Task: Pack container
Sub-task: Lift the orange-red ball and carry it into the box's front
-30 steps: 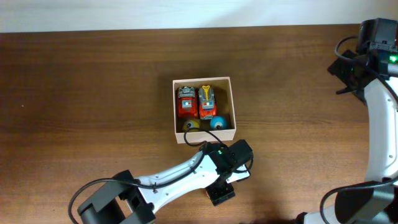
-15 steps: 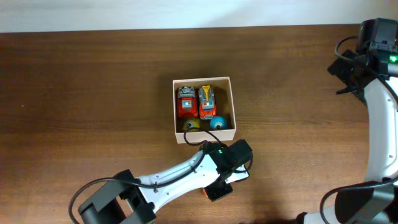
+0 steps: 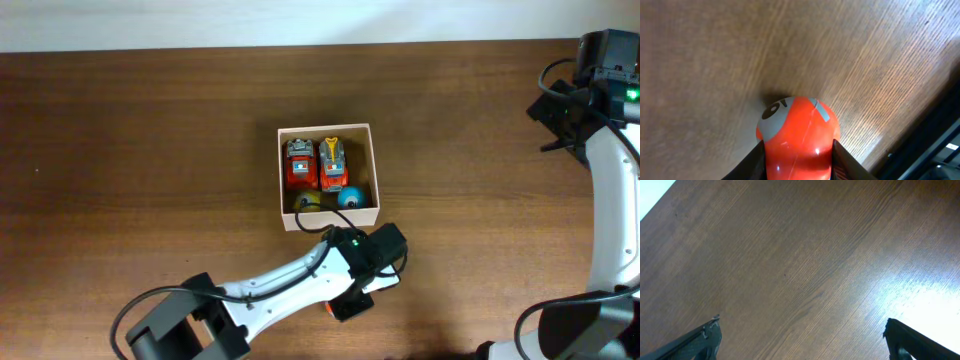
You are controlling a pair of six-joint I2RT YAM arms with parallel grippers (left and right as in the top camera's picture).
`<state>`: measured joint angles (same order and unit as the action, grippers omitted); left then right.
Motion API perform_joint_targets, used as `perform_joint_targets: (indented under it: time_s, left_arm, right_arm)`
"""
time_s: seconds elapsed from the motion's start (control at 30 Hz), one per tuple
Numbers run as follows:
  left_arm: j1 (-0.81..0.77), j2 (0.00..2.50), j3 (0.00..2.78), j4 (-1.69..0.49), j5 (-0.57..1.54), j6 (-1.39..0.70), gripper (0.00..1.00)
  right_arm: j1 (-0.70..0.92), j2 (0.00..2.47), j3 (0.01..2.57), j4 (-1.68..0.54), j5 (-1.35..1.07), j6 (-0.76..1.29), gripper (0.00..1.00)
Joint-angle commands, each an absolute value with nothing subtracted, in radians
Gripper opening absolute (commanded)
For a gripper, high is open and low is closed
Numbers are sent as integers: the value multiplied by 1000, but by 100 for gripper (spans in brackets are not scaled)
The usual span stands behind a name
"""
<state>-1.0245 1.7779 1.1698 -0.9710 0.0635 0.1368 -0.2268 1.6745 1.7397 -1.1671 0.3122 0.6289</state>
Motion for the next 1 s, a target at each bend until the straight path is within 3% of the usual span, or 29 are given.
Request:
perform_joint_targets:
  time_s: [0.0,0.37,0.6,0.97]
  left_arm:
    - [-1020,1790,1236,-993,29,123,15]
    - [-1020,1790,1338,-1042,22,123,15]
    - [-1000,1790,1488,-1049,-156,89,15]
    - [-764,1790,1623,-1012,-278,-86,15]
  right_arm:
    - [-229,1658,1757,-1167,314,636,99]
    - [-229,1658,1757,-1167,314,636,99]
    - [-229,1658,1757,-1167,314,636,99]
    - [-229,1658,1757,-1167,314,636,99]
